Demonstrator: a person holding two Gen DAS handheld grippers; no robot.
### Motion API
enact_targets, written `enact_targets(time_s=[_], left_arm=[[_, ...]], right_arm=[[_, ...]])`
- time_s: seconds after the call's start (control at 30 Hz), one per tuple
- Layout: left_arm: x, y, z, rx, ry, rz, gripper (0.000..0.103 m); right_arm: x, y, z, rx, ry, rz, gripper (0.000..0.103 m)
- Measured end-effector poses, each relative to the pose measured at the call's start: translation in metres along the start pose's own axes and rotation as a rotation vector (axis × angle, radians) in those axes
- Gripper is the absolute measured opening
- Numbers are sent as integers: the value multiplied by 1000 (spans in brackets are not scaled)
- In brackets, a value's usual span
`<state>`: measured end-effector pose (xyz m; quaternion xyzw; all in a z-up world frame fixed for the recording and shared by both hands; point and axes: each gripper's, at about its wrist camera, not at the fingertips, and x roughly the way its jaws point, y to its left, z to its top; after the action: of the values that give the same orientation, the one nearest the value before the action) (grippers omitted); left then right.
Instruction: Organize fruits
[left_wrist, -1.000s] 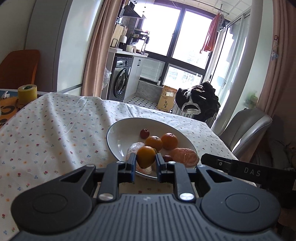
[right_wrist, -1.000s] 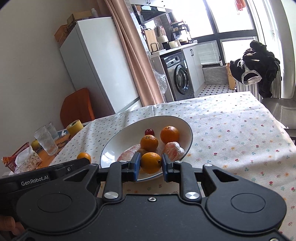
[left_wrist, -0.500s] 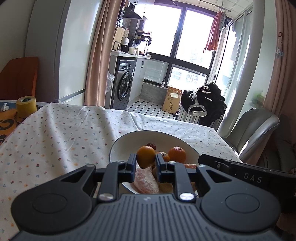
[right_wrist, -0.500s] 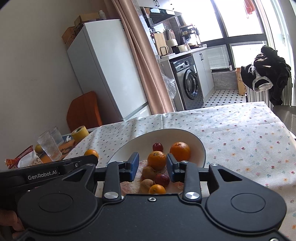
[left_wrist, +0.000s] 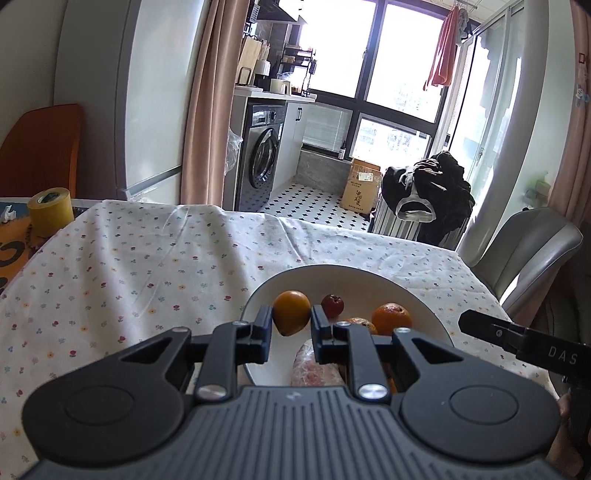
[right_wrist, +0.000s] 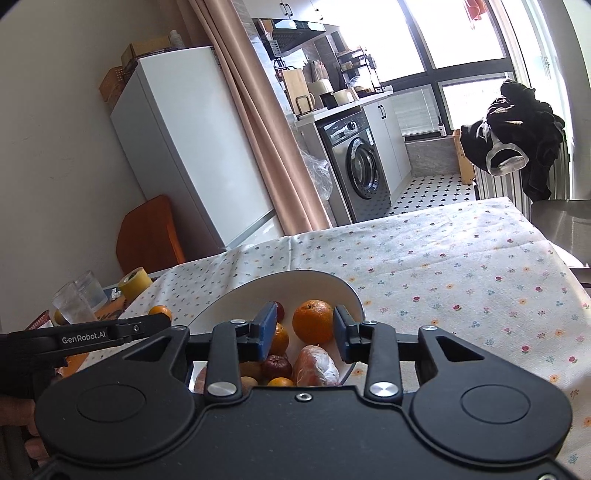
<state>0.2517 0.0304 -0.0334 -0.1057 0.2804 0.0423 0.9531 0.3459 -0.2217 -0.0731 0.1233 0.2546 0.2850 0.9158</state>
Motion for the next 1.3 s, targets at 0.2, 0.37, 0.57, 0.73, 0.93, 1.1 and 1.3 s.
enact_targets(time_s=[0.2, 0.37, 0.57, 0.73, 0.93, 1.1, 1.3], left_arm=[[15, -2, 1, -12, 48, 20, 23], [14, -2, -2, -9, 53, 38, 26], [-1, -2, -6, -7, 52, 50, 42], [-19, 3, -10, -21, 28, 75, 54], [-44, 11, -11, -52, 0, 94, 67], [-64, 7, -14, -47, -27, 97, 76], [-83, 0, -19, -37, -38, 109, 81]], right_arm=[[4, -4, -6, 6, 32, 36, 36], [0, -2, -7, -5, 33, 61, 43], [0, 0, -7, -7, 39, 59, 44], [-5, 3, -3, -11, 35, 42, 44], [-16, 15, -1, -32, 43, 58, 51], [-33, 23, 0, -56, 35, 70, 55], [-49, 26, 1, -70, 27, 83, 61]])
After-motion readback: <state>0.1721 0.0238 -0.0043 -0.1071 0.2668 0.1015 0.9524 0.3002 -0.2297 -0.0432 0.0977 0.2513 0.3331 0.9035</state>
